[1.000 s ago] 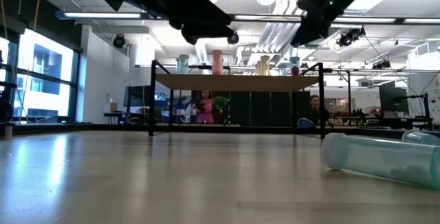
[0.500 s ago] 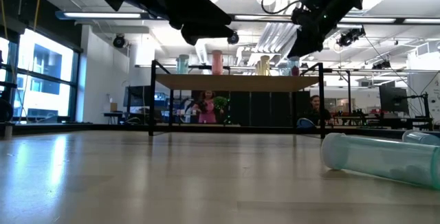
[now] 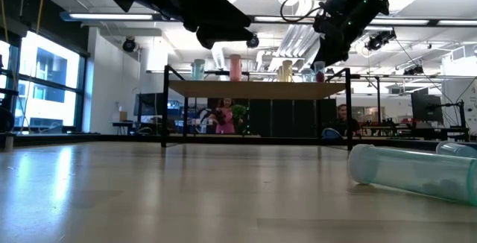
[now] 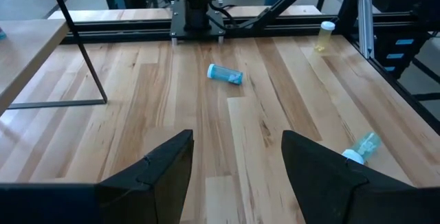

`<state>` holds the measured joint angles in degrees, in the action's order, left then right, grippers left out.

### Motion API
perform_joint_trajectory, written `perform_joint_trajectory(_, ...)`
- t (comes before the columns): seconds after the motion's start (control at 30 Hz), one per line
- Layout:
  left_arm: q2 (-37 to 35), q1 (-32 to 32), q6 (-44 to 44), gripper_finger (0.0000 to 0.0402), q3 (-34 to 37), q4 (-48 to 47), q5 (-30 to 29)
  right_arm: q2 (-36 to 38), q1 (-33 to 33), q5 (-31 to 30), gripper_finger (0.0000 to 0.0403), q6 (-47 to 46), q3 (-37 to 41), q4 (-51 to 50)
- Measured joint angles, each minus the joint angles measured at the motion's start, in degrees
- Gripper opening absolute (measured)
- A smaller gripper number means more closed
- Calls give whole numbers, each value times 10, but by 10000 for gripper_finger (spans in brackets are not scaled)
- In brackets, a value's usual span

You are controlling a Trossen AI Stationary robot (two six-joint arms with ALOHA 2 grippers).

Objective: Pick and place medicine bottles onto shelf by color
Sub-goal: Align the blue pill bottle with the blue pill bottle

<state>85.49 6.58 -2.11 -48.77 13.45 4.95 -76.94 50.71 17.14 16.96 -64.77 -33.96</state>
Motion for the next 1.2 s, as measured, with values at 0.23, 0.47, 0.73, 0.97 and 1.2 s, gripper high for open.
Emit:
perform_joint_trajectory(0.23, 0, 0, 0, 211, 0, 0, 0, 0, 3, 0, 121, -4, 0, -6)
perform_joint_trajectory(0.47, 0, 0, 0, 211, 0, 0, 0, 0, 3, 0, 121, -16, 0, -6)
perform_joint_trajectory(0.73, 0, 0, 0, 211, 0, 0, 0, 1, 3, 0, 121, -17, 0, -10)
perform_joint_trajectory(0.97, 0, 0, 0, 211, 0, -1, 0, 1, 3, 0, 122, -15, 0, -10)
perform_joint_trajectory(1.2, 0, 0, 0, 211, 0, 0, 0, 1, 3, 0, 137, -15, 0, -10)
